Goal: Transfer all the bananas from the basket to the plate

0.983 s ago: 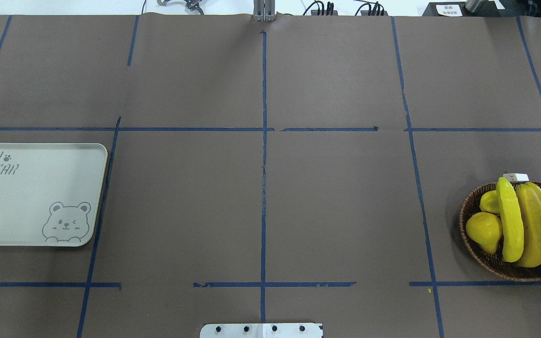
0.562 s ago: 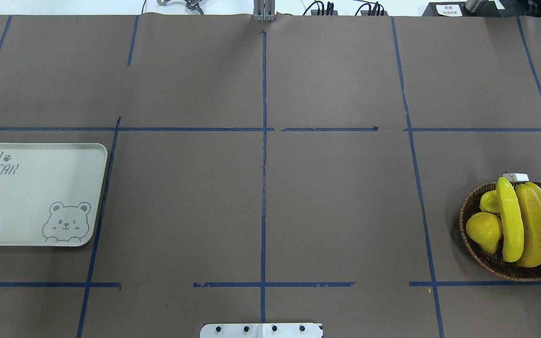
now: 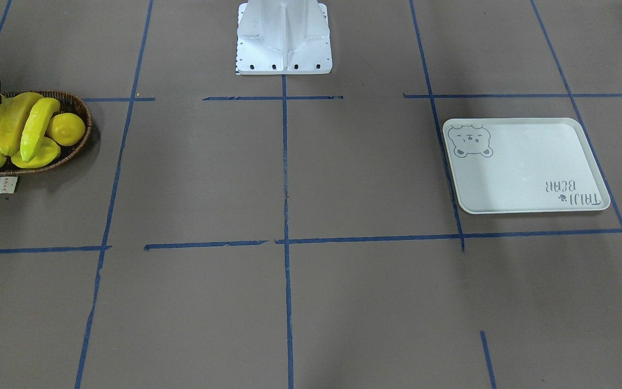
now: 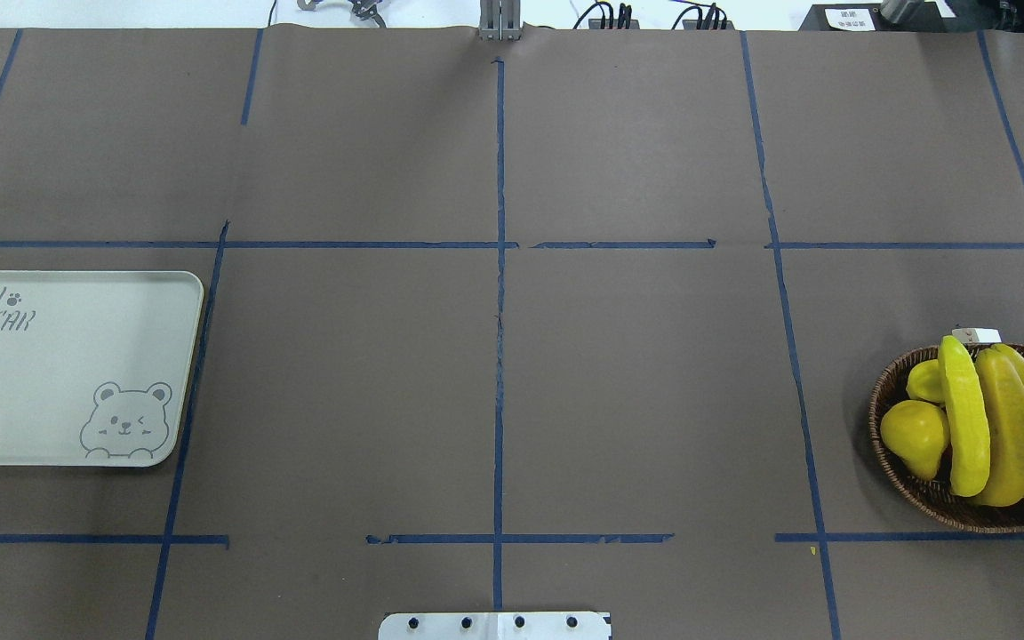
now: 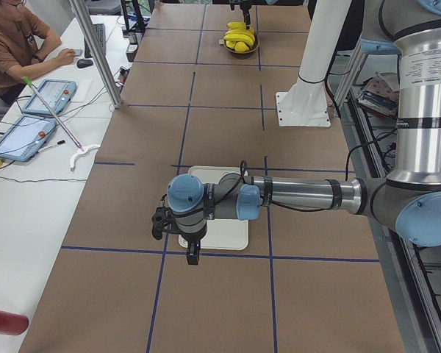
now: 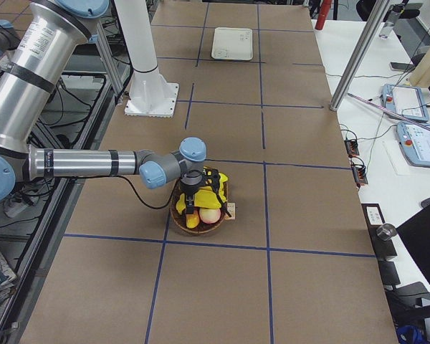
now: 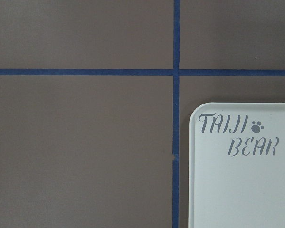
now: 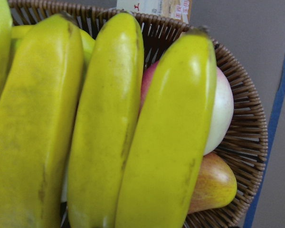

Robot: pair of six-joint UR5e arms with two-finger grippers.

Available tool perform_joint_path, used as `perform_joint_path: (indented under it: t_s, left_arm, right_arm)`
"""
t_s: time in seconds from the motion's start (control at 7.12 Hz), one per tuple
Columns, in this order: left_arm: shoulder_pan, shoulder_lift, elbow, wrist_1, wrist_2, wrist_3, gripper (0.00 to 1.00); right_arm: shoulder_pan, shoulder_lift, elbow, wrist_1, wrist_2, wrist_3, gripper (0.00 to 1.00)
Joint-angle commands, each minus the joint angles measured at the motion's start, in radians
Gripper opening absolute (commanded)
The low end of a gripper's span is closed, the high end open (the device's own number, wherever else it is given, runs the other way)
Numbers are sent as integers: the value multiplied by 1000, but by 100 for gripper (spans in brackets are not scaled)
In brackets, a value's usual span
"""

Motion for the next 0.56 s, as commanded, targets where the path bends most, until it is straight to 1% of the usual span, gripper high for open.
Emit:
perform_joint_path:
  t_s: [0.0, 0.14, 0.28, 0.42]
  left_arm:
    - [0, 0, 0, 0, 0, 0, 100]
    - [0, 0, 0, 0, 0, 0, 100]
    - [0, 0, -2, 0, 0, 0, 100]
    - [0, 0, -3, 0, 0, -2, 100]
  right_arm:
    - [3, 1, -9, 0, 0, -1, 81]
    - [3, -1, -9, 0, 0, 1, 63]
    - [3, -1, -9, 0, 3, 1, 35]
    - [4, -1, -7, 3, 26, -2, 11]
